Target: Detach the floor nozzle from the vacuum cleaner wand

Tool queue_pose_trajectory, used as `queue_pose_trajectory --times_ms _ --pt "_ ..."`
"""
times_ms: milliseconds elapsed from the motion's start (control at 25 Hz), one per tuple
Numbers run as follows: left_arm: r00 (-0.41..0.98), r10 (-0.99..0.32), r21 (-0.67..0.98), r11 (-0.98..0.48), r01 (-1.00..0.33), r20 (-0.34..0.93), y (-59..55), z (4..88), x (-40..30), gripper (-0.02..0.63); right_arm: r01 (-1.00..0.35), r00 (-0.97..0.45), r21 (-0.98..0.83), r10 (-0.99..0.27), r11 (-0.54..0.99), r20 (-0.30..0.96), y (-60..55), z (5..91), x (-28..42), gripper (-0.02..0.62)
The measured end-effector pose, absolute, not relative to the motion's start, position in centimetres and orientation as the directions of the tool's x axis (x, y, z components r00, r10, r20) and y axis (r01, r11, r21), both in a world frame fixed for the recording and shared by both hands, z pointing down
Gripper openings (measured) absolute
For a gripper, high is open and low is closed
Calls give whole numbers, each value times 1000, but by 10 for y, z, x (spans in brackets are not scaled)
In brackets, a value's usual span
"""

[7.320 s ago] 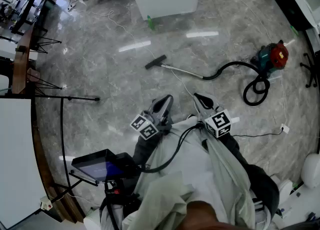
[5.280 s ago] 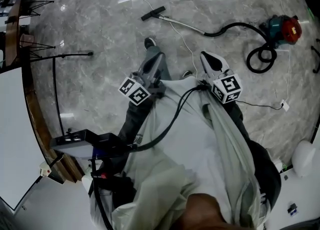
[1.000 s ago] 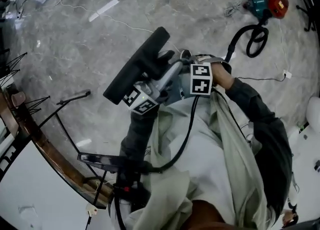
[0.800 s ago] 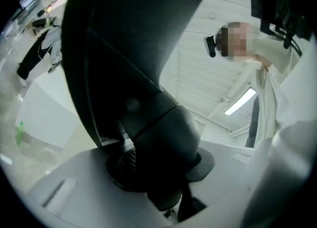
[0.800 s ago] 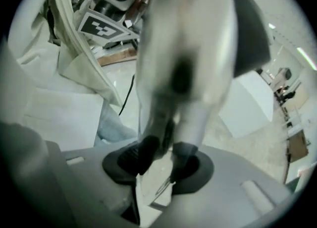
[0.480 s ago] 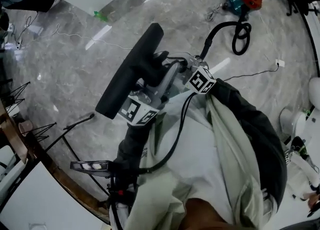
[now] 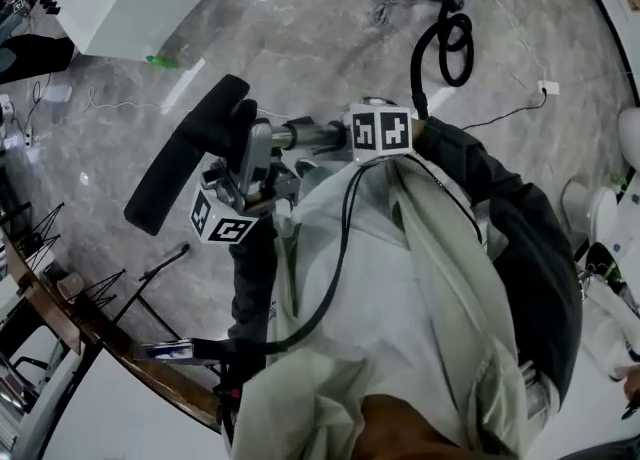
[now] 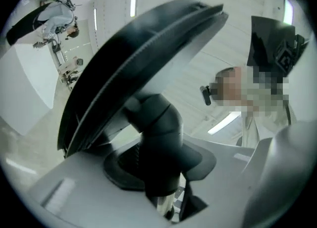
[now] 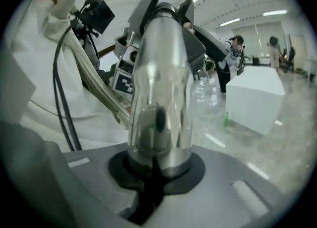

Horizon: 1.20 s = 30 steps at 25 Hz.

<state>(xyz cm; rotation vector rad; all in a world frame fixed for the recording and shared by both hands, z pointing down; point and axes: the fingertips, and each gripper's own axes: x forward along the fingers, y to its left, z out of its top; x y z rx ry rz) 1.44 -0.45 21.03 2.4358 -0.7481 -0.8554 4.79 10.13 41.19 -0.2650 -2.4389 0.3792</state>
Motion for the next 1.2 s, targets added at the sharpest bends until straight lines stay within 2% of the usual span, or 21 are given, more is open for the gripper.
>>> queue_pose_trajectory --times_ms 160,280,360,520,600,680,800,880,960,1000,1080,1120,1200 --pt "580 -699 603 -692 -397 -419 -46 207 70 160 156 -750 -437 394 886 532 73 402 112 41" --pt "524 -783 639 -598 -483 -336 -72 217 97 153 104 -756 -454 367 885 542 53 406 141 41" --pt "516 -805 632 -568 -527 -293 -77 220 108 148 12 -777 -386 251 922 577 42 412 147 41" --pt "565 -797 598 -564 -569 -213 -78 222 120 127 -261 -752 -117 -126 958 647 14 420 149 40" --pt "605 -771 587 -588 -557 -198 -75 223 119 121 -323 -719 -33 -223 946 658 10 423 146 38" --pt "684 -700 550 -661 -511 -205 -66 220 122 120 -261 -734 -48 -166 964 658 19 422 144 38" --pt "807 -533 513 -781 -355 -253 -37 211 140 114 5 -783 -221 142 975 606 58 412 146 40" --pt "841 -443 512 -823 -245 -310 -21 208 147 112 180 -754 -358 363 916 548 81 405 151 41" --pt "830 -452 525 -817 -239 -327 -21 213 140 112 280 -701 -477 517 833 491 97 405 153 41" --pt "808 -496 541 -794 -276 -317 -28 219 131 110 286 -691 -509 543 811 477 98 407 150 40" --pt "747 -601 582 -727 -363 -285 -44 229 111 110 210 -721 -495 476 843 505 88 414 135 40" --pt "718 -642 597 -696 -399 -268 -50 232 101 109 132 -746 -449 386 884 542 79 417 126 40" --pt "680 -697 611 -646 -457 -229 -60 235 87 105 -83 -762 -291 128 953 635 56 424 110 38"
